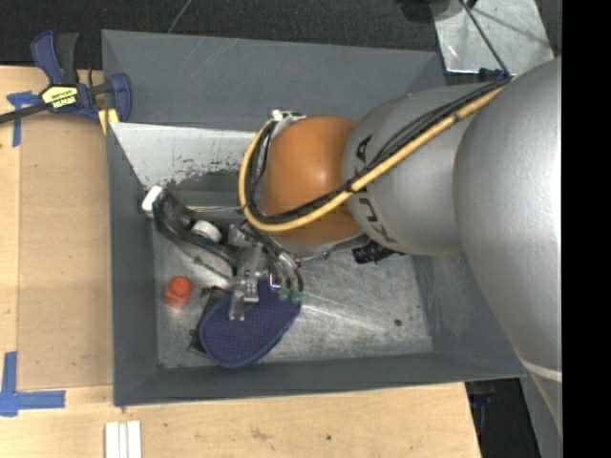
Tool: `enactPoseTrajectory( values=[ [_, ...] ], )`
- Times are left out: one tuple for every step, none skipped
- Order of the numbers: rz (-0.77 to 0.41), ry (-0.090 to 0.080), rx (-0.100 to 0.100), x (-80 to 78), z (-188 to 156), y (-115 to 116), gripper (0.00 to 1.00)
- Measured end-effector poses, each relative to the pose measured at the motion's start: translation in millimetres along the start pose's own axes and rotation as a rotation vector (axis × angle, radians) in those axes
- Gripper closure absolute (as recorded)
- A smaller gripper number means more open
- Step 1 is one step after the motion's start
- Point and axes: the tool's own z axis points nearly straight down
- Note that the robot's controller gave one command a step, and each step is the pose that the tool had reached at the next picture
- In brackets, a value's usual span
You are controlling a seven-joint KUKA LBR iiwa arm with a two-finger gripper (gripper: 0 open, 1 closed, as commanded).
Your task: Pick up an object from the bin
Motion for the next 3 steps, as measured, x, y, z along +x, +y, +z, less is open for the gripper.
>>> enactPoseTrajectory(
  values=[
    [0.322,0.007,0.005,16.7,5,11,0.0],
    [0.612,0.026,0.023,5.7,25,-20,0.0],
    [0.288,0.011,0.008,19.9,38,-20,0.0]
  ],
)
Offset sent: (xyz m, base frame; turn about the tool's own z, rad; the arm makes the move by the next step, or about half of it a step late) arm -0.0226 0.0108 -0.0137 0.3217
